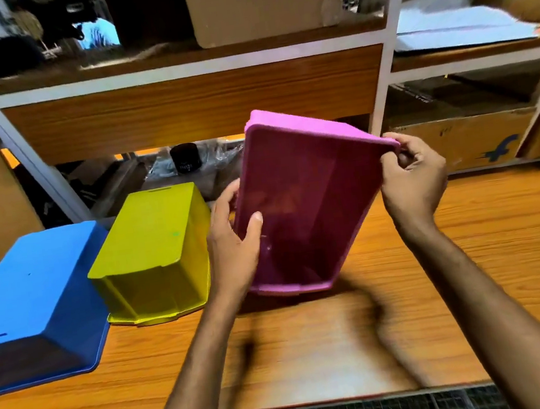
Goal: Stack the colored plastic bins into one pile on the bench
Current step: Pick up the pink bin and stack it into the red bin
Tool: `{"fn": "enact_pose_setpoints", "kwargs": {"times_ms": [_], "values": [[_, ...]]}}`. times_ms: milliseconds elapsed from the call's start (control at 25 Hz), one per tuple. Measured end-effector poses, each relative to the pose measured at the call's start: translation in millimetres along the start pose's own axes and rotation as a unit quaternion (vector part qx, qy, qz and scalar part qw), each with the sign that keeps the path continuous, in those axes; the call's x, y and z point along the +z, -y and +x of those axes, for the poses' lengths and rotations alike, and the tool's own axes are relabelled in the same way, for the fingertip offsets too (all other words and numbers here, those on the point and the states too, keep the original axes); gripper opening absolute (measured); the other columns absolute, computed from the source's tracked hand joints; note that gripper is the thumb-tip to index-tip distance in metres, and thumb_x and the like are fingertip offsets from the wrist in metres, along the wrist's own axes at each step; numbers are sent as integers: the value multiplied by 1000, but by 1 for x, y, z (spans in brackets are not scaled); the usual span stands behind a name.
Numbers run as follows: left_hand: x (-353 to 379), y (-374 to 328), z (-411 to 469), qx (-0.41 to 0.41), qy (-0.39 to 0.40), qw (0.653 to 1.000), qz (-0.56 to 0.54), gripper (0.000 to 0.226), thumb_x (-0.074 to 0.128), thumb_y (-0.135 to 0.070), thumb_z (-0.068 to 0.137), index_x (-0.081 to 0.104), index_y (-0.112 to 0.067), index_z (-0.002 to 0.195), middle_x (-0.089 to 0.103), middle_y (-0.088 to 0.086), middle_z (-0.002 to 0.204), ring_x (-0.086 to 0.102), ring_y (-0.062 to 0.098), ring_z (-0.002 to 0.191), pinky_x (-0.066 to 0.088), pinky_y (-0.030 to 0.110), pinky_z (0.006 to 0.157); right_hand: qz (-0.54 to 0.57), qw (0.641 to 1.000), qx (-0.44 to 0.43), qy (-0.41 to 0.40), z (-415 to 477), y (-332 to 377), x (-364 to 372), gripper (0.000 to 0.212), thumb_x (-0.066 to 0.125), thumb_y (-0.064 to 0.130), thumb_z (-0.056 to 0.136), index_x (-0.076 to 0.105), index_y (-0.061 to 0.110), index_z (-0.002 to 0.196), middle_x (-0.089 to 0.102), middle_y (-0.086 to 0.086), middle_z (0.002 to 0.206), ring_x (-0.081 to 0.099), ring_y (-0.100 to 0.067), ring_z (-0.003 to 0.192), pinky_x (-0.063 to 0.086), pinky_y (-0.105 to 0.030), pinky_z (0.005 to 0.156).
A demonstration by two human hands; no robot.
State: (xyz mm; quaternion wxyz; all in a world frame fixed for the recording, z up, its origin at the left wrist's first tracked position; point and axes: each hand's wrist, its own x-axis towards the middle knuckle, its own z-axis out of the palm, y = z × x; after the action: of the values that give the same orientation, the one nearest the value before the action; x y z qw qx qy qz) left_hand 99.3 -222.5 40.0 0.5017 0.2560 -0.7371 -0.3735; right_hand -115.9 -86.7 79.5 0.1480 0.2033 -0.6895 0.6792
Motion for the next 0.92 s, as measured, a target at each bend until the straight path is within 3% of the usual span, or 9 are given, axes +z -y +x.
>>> {"fn": "enact_pose_setpoints", "kwargs": {"times_ms": [120, 200, 280, 400, 520, 680, 840, 920], "values": [[-7, 12, -20, 35, -34, 994, 98, 43, 64, 4, 84, 67, -18, 121, 60, 0, 114, 59, 4, 95, 54, 39, 82, 68, 993, 97, 18, 8, -18, -10, 27, 60, 11, 84, 78, 20, 103, 73, 16, 71, 69, -5, 72, 63, -35, 76], [-9, 10, -23, 86, -25, 987, 136, 41, 66, 5, 82, 69, -14, 118, 60, 1, 107, 58, 12, 83, 55, 42, 73, 121, 981, 146, 37, 7, -25, -15, 21, 62, 8, 87, 75, 12, 103, 74, 13, 67, 66, -3, 65, 60, -28, 66], [-10, -1, -24, 132, -37, 976, 171, 39, 69, 5, 78, 71, -9, 115, 63, 4, 104, 59, 16, 84, 54, 41, 71, 170, 965, 193, 55, 0, -30, -21, 14, 66, 7, 91, 73, 12, 101, 73, 13, 66, 63, 1, 62, 54, -20, 60], [-8, -24, -28, 183, -32, 955, 233, 40, 71, 1, 77, 72, -11, 116, 65, 4, 105, 62, 23, 92, 50, 36, 81, 182, 939, 269, 116, -22, -49, -32, 23, 63, -2, 92, 68, 20, 98, 71, 10, 80, 65, 2, 69, 52, -26, 72], [1, -33, -26, 140, -41, 968, 206, 40, 68, -1, 78, 72, -15, 115, 66, 1, 105, 64, 21, 92, 51, 33, 80, 149, 910, 322, 212, -65, -64, -43, 35, 59, -8, 90, 65, 23, 106, 68, 3, 95, 64, -10, 85, 49, -38, 87], [1, -6, -13, 32, -73, 993, 92, 33, 69, 1, 80, 74, -14, 109, 68, 2, 98, 60, 11, 81, 52, 28, 75, 151, 914, 272, 260, -92, -47, -54, 61, 58, -18, 85, 61, 23, 130, 73, 8, 105, 66, -8, 89, 54, -36, 84], [-1, 44, -11, -70, -30, 990, 114, 31, 69, -11, 83, 72, -13, 114, 73, 7, 104, 67, 30, 88, 51, 34, 78, 116, 943, 157, 268, -81, -8, -53, 73, 68, -15, 82, 57, 21, 144, 68, -2, 125, 55, -8, 90, 52, -20, 80], [9, 58, -16, -138, 16, 986, 95, 44, 67, -15, 77, 69, -9, 121, 72, 6, 103, 68, 25, 80, 49, 27, 74, 84, 958, 110, 250, -90, 12, -41, 75, 72, -10, 79, 55, 18, 146, 63, -4, 123, 55, 0, 85, 51, -18, 80]]}}
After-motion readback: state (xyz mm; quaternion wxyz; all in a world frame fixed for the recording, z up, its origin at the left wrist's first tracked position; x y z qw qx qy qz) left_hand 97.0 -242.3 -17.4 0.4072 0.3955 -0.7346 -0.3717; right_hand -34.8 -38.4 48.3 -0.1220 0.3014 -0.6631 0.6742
